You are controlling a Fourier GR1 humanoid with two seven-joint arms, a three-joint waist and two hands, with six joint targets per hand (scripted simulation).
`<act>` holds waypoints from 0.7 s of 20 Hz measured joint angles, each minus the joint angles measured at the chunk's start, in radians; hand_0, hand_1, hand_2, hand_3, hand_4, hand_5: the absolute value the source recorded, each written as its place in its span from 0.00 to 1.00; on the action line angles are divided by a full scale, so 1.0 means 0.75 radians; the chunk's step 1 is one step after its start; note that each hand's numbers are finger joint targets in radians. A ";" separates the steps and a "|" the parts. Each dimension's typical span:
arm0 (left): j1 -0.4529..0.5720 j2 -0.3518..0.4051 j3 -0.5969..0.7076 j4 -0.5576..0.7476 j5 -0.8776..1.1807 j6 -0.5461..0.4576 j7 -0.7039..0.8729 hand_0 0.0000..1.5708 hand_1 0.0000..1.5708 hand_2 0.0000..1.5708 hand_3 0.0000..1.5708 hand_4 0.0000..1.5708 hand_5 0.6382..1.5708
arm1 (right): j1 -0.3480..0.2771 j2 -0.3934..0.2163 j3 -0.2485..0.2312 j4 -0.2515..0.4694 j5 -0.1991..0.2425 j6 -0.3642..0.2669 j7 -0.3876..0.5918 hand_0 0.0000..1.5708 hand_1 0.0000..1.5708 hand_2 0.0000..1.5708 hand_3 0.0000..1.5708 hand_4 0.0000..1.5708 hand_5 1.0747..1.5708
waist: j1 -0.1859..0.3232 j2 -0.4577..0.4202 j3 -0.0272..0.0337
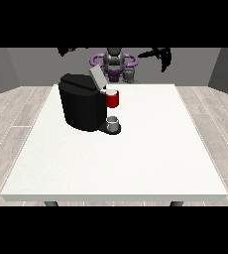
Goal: Insert the coffee pod into the coffee machine and close the lid
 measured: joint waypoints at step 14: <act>0.248 -0.099 -0.109 -0.347 0.211 -0.075 0.084 0.00 0.00 0.00 0.00 0.07 1.00 | -0.143 -0.016 0.037 0.079 0.060 0.061 0.021 0.00 0.00 0.00 0.00 0.00 1.00 | 0.149 0.064 0.0005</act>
